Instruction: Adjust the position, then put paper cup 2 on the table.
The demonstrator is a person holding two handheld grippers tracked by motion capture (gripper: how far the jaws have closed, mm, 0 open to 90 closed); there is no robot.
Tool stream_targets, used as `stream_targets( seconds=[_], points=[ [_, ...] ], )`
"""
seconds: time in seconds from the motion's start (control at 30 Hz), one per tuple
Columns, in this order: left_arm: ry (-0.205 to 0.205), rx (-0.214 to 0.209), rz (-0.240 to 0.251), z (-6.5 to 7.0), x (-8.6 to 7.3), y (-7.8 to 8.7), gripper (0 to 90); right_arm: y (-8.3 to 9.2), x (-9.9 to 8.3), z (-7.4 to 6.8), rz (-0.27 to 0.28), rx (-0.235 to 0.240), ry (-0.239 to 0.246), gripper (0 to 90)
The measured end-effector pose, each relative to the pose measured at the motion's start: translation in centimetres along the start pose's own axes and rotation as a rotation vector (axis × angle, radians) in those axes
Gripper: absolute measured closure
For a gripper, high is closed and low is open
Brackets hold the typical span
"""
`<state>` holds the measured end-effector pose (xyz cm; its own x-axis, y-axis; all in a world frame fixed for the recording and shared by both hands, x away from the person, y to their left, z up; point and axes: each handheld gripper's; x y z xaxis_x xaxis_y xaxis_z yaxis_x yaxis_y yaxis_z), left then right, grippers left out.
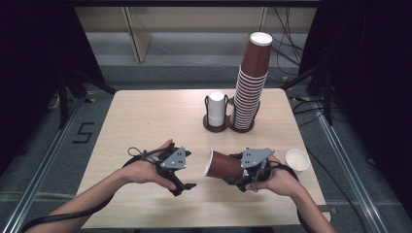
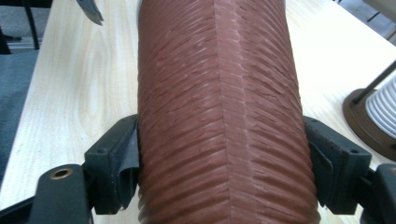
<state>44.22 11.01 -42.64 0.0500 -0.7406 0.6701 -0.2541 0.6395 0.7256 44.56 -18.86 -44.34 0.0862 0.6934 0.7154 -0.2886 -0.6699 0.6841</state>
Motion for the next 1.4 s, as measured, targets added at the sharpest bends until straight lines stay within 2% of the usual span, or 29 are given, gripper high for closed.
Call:
stream_targets(
  seconds=[0.07, 0.1, 0.23, 0.4, 0.43, 0.53, 0.67, 0.73, 0.77, 0.83, 0.93, 1.0, 1.07, 1.2, 1.23, 1.4],
  points=[
    [0.007, -0.002, 0.008, -0.1, 0.0, 0.0, 0.0, 0.0, -0.1, 0.1, 0.009, -0.015, 0.011, 22.0],
    [0.023, -0.001, 0.022, -0.1, 0.1, -0.1, 0.0, 0.0, -0.2, -0.1, 0.005, -0.007, -0.015, 22.0],
    [0.039, -0.003, 0.038, -0.2, 0.3, 0.0, 0.0, 0.1, -0.3, -0.4, 0.013, -0.014, -0.017, 21.9],
    [0.038, -0.002, 0.040, -0.4, 0.7, 0.3, 0.0, 0.1, -0.3, -0.3, 0.020, -0.018, -0.022, 21.9],
    [0.049, -0.005, 0.067, -0.4, 0.7, 0.2, 0.0, 0.1, -0.4, -0.3, 0.023, -0.017, -0.022, 21.8],
    [0.050, -0.008, 0.055, -0.5, 0.8, 0.2, 0.0, 0.1, -0.4, -0.2, 0.029, -0.016, -0.022, 21.8],
    [0.080, -0.032, 0.067, -0.4, 1.2, -0.1, 0.0, 0.2, -0.5, -0.1, 0.038, -0.027, 0.002, 21.8],
    [0.085, -0.038, 0.072, -0.5, 1.3, -0.1, 0.0, 0.2, -0.6, -0.1, 0.038, -0.030, -0.006, 21.8],
    [0.104, -0.036, 0.077, -0.6, 1.5, -0.3, 0.0, 0.3, -0.7, -0.2, 0.040, -0.022, -0.022, 21.8],
    [0.109, -0.033, 0.089, -0.8, 1.7, -0.5, 0.0, 0.4, -0.7, -0.3, 0.041, -0.024, -0.017, 21.8],
    [0.111, -0.024, 0.093, -0.8, 1.8, -0.6, 0.0, 0.6, -0.8, -0.4, 0.030, -0.025, -0.026, 21.8],
    [0.110, -0.031, 0.083, -0.5, 1.9, -0.8, 0.0, 0.5, -0.8, -0.3, 0.041, -0.035, -0.019, 21.8],
    [0.092, -0.035, 0.073, -0.2, 1.9, -1.0, 0.0, 0.4, -0.8, -0.5, 0.040, -0.035, -0.023, 21.8],
    [0.096, -0.041, 0.089, -0.2, 2.0, -1.1, 0.0, 0.4, -0.7, -0.4, 0.048, -0.043, -0.008, 21.8],
    [0.096, -0.041, 0.089, -0.2, 2.0, -1.1, 0.0, 0.3, -0.7, -0.5, 0.046, -0.030, -0.025, 21.8],
    [0.097, -0.065, 0.091, -0.6, 2.4, -1.2, 0.0, 0.3, -0.4, -0.4, 0.041, -0.024, -0.016, 21.8]
  ],
)
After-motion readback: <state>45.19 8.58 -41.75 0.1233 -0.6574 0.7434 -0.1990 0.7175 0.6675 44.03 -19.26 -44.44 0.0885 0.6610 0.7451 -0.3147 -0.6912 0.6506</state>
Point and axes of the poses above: each handheld gripper's, and its own axes: y roughly backward along the jaws, x roughly out of its top, z roughly to its right, and after that the axes turned 8 degrees about -z, right-handed
